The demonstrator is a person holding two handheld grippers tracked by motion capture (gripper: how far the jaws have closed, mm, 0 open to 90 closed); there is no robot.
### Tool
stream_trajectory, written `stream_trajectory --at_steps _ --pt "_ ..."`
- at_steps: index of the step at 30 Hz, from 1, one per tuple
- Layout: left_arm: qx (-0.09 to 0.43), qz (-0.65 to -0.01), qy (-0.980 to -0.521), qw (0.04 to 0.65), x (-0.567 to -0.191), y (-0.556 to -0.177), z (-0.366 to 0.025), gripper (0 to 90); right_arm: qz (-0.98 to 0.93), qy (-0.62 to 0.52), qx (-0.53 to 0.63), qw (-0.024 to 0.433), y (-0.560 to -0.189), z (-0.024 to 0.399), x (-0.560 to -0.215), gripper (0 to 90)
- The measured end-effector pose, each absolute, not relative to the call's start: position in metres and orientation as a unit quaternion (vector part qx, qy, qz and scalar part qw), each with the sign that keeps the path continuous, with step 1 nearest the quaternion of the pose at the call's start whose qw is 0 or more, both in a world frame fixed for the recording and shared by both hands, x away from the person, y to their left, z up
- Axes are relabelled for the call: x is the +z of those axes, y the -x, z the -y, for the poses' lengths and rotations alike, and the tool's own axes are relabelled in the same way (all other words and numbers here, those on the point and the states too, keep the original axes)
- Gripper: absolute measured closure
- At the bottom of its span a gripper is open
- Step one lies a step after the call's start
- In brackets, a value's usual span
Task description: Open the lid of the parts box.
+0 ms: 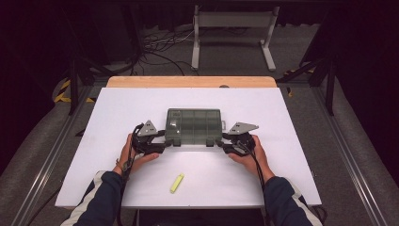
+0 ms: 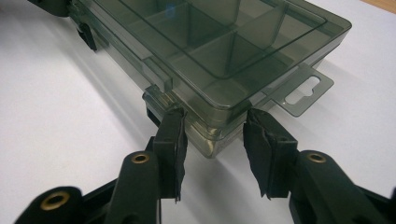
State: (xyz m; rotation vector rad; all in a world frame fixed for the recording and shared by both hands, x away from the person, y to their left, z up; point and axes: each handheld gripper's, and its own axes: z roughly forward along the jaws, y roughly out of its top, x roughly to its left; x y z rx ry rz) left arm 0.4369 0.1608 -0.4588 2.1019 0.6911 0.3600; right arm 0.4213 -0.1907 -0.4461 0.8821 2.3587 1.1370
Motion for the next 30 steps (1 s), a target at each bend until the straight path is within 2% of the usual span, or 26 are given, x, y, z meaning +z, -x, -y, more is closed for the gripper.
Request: stream_trajectory --at_steps 8,14,16,21,30 --pt "0.153 -0.274 -0.845 0.433 -0.456 -0.435 -0.161 47.9 -0.838 -0.315 0.403 0.191 -0.420 0.191 -0.446 60.4" --pt "0.155 -0.274 -0.843 0.436 -0.453 -0.432 -0.165 57.2 -0.834 -0.317 0.406 0.197 -0.417 0.192 -0.444 65.0" --pt "0.155 -0.275 -0.841 0.438 -0.451 -0.431 -0.166 57.8 -0.832 -0.315 0.410 0.198 -0.416 0.192 -0.442 66.3" --pt "0.157 -0.266 -0.841 0.445 -0.448 -0.428 -0.169 63.9 -0.829 -0.306 0.420 0.208 -0.411 0.193 -0.437 74.3" --pt "0.174 -0.249 -0.847 0.436 -0.445 -0.424 -0.170 82.1 -0.825 -0.304 0.426 0.211 -0.410 0.196 -0.437 88.0"
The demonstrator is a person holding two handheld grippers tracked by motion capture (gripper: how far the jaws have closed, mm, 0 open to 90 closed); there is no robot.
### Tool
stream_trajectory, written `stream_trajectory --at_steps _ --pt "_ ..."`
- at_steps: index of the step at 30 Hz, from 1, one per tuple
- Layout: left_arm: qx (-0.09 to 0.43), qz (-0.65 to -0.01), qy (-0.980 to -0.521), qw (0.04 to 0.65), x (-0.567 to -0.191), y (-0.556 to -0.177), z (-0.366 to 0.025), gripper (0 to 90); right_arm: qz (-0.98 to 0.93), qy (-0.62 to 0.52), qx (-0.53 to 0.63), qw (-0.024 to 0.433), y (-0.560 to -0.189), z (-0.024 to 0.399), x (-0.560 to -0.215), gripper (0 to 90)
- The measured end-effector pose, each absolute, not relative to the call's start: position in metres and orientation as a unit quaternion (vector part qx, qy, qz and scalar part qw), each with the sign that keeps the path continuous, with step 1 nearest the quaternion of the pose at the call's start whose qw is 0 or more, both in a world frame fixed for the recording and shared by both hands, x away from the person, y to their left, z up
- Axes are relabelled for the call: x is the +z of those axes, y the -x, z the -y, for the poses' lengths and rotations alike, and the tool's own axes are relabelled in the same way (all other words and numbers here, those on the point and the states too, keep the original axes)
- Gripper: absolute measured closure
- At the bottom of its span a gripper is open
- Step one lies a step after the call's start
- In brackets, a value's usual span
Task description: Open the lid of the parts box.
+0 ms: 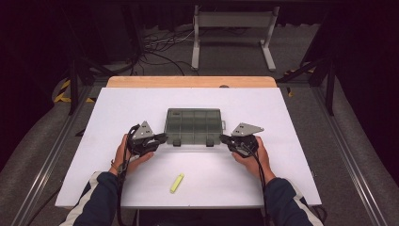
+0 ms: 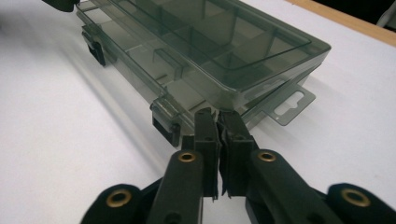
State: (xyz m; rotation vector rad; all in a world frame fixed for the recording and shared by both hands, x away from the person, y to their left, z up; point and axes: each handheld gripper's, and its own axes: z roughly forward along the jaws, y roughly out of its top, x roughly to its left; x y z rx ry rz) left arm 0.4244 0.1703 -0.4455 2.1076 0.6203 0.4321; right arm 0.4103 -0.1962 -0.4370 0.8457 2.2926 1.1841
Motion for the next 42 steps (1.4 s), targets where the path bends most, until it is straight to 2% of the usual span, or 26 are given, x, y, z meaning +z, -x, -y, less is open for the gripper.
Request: stream_trajectory --at_steps 3,9,12,16,17,19,21,24,34,42 --pt "0.179 -0.247 -0.848 0.434 -0.445 -0.424 -0.170 89.7 -0.820 -0.306 0.430 0.221 -0.410 0.198 -0.436 90.0" --pt "0.185 -0.251 -0.844 0.435 -0.445 -0.424 -0.170 89.9 -0.814 -0.311 0.435 0.229 -0.410 0.199 -0.435 87.9" --pt "0.197 -0.259 -0.844 0.426 -0.446 -0.425 -0.171 84.1 -0.813 -0.313 0.430 0.236 -0.411 0.199 -0.436 81.0" --pt "0.201 -0.264 -0.841 0.427 -0.447 -0.426 -0.171 79.7 -0.813 -0.314 0.425 0.243 -0.411 0.198 -0.437 78.0" --pt "0.205 -0.264 -0.841 0.425 -0.447 -0.426 -0.171 76.0 -0.812 -0.313 0.421 0.255 -0.410 0.197 -0.437 74.7" --pt "0.209 -0.265 -0.840 0.425 -0.447 -0.426 -0.170 74.4 -0.811 -0.313 0.421 0.259 -0.410 0.197 -0.437 73.5" --pt "0.217 -0.273 -0.837 0.422 -0.449 -0.427 -0.171 67.2 -0.809 -0.311 0.420 0.269 -0.410 0.196 -0.437 70.5" --pt "0.219 -0.271 -0.835 0.426 -0.449 -0.429 -0.171 64.4 -0.810 -0.303 0.413 0.285 -0.410 0.195 -0.435 68.7" --pt "0.264 -0.254 -0.827 0.427 -0.433 -0.431 -0.162 60.0 -0.804 -0.286 0.421 0.308 -0.412 0.194 -0.420 67.5" --pt "0.279 -0.254 -0.821 0.428 -0.419 -0.443 -0.160 63.8 -0.799 -0.281 0.430 0.313 -0.421 0.190 -0.406 67.1"
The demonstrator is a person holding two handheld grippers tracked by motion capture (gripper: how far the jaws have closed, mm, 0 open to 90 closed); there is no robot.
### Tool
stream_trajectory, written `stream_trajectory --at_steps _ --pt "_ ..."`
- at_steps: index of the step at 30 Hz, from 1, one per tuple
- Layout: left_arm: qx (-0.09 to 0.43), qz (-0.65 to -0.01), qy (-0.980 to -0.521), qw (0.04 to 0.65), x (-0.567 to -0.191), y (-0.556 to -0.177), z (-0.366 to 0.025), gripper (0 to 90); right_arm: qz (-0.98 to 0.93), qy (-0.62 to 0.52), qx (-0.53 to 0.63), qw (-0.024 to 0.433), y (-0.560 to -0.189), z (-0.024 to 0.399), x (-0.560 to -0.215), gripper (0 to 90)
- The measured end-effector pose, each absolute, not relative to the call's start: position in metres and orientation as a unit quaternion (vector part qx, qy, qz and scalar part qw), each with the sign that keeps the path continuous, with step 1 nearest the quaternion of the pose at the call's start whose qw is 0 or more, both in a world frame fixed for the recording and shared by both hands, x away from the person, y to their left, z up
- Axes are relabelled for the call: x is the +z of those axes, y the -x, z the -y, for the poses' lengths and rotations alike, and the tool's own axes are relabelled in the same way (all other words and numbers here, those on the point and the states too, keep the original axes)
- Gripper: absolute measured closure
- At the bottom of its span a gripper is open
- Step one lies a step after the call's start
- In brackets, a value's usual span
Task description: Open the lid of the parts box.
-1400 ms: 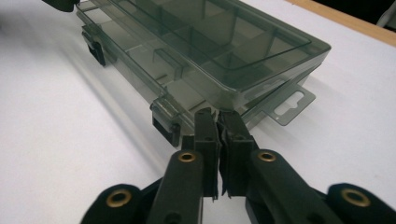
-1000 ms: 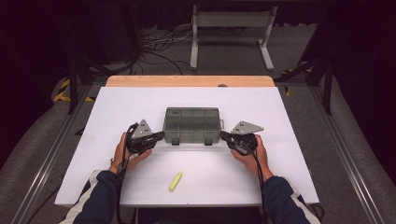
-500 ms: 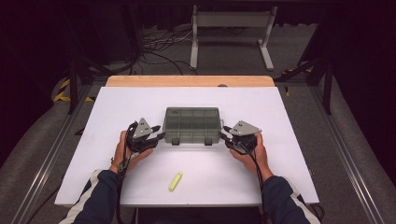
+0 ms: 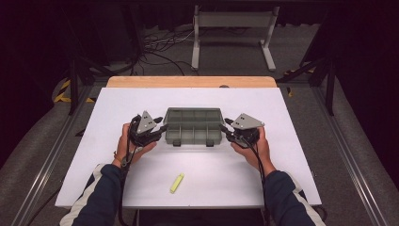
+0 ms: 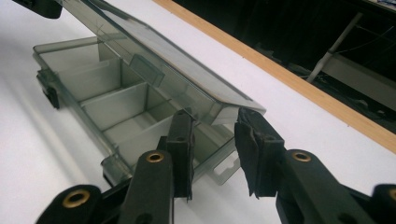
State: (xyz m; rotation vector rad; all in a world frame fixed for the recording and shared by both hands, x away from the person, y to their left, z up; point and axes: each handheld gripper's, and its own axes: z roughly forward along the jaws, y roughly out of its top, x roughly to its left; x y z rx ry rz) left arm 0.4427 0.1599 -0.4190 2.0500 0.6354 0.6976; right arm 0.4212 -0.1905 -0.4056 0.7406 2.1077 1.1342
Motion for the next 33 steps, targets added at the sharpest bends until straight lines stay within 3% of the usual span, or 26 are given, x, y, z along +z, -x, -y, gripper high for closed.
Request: stream_trajectory --at_steps 19,33 --pt "0.292 -0.251 -0.817 0.429 -0.383 -0.476 -0.152 73.1 -0.786 -0.301 0.455 0.290 -0.460 0.189 -0.371 69.7" --pt "0.265 -0.287 -0.811 0.436 -0.393 -0.507 -0.153 76.1 -0.784 -0.325 0.449 0.279 -0.495 0.186 -0.374 72.8"
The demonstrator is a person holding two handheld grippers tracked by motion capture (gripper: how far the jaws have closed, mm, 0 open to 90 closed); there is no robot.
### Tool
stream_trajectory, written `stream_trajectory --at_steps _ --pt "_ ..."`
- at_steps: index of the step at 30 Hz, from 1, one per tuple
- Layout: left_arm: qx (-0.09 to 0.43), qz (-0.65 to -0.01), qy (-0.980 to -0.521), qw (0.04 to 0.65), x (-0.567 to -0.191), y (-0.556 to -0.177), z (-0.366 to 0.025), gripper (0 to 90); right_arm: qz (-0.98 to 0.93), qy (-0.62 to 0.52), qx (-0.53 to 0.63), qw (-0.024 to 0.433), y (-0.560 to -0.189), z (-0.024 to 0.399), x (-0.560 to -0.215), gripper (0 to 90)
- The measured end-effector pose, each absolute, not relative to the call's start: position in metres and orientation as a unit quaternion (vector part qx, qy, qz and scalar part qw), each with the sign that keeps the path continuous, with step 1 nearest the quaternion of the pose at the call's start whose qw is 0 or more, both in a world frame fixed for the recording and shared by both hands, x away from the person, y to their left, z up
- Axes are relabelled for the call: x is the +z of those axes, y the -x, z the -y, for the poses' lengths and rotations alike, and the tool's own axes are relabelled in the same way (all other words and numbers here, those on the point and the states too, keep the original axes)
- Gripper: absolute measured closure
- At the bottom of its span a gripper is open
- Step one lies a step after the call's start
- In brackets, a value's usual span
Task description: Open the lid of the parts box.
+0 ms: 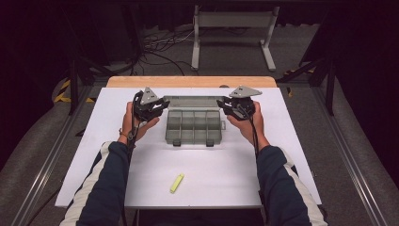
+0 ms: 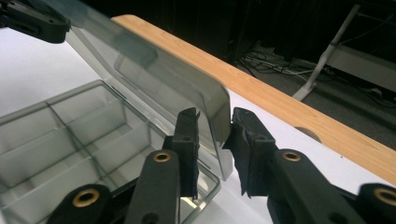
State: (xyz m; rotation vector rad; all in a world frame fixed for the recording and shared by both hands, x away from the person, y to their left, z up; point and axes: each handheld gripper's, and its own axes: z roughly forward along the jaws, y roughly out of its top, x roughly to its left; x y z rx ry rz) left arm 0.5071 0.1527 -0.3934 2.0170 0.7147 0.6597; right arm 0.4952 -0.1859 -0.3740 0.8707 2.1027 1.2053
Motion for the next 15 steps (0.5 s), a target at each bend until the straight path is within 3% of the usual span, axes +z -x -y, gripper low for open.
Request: stream_trajectory --at_steps 15 --pt "0.242 -0.326 -0.806 0.431 -0.419 -0.535 -0.145 75.7 -0.765 -0.363 0.462 0.264 -0.525 0.191 -0.400 81.1"
